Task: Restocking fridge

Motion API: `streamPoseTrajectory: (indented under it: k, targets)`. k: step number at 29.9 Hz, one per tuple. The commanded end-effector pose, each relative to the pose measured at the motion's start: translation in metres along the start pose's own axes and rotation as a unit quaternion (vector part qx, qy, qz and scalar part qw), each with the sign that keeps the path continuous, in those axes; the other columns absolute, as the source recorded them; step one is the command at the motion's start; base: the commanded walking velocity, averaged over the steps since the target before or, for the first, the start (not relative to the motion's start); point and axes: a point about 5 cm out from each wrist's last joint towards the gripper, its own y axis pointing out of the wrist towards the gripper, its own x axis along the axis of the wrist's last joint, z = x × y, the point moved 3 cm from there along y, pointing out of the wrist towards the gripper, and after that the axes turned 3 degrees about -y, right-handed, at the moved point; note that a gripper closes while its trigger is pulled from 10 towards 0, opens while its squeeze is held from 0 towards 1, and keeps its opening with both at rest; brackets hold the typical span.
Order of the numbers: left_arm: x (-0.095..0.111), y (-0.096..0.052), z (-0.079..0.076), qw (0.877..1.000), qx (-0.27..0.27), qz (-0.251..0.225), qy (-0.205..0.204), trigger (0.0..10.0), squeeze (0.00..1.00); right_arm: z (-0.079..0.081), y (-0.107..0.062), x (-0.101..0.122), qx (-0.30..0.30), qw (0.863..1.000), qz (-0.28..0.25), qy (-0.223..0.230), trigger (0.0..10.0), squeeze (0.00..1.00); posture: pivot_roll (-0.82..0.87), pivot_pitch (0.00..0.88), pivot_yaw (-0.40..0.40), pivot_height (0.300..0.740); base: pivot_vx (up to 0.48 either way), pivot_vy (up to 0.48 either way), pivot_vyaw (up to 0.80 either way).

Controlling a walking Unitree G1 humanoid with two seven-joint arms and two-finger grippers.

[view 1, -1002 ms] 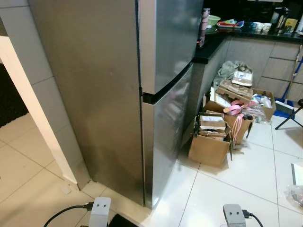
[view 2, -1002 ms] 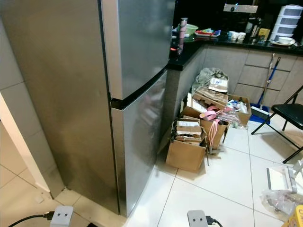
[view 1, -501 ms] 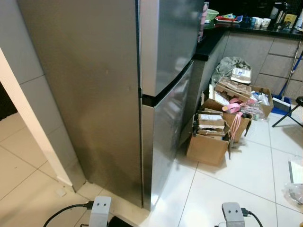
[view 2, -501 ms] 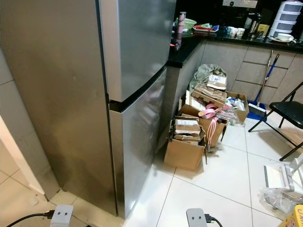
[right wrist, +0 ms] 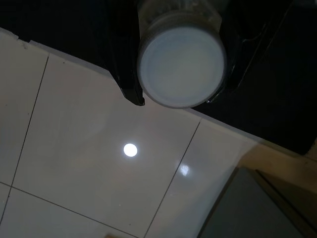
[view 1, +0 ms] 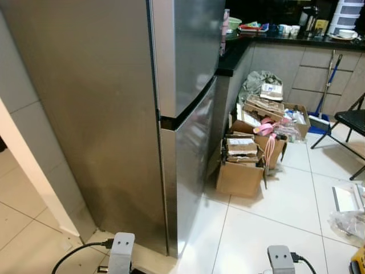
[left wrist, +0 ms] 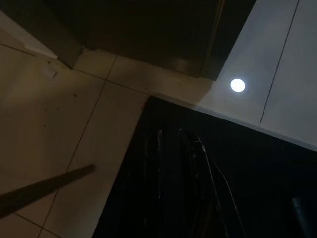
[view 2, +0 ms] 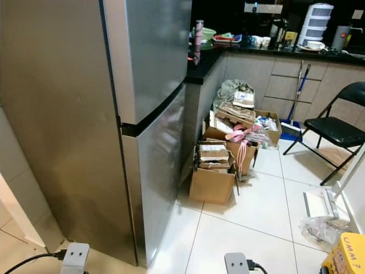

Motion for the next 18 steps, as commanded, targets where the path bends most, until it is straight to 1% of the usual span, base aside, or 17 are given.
streamPoseTrajectory:
  k: [1, 11, 18]
  targets:
    - [-0.0056, -0.0017, 0.0012, 1.0, 0.0, 0.005, 0.0, 10.0, 0.0, -0.0013, 0.0001, 0.002, -0.004, 1.0, -0.006, 0.003, 10.0, 0.0, -0.02, 0.054, -0.017, 0.74, 0.0, 0.0, 0.0]
    - [-0.0038, -0.0015, 0.0023, 1.0, 0.006, 0.0, 0.001, 10.0, 0.0, -0.0009, 0.0006, 0.0031, -0.003, 1.0, -0.006, 0.002, 10.0, 0.0, -0.01, 0.059, -0.021, 0.74, 0.0, 0.0, 0.0]
    - [-0.0076, -0.0021, 0.002, 1.0, 0.003, 0.009, -0.003, 10.0, 0.0, -0.0001, -0.0002, 0.0006, -0.003, 1.0, -0.004, 0.004, 10.0, 0.0, -0.02, 0.056, -0.02, 0.74, 0.0, 0.0, 0.0]
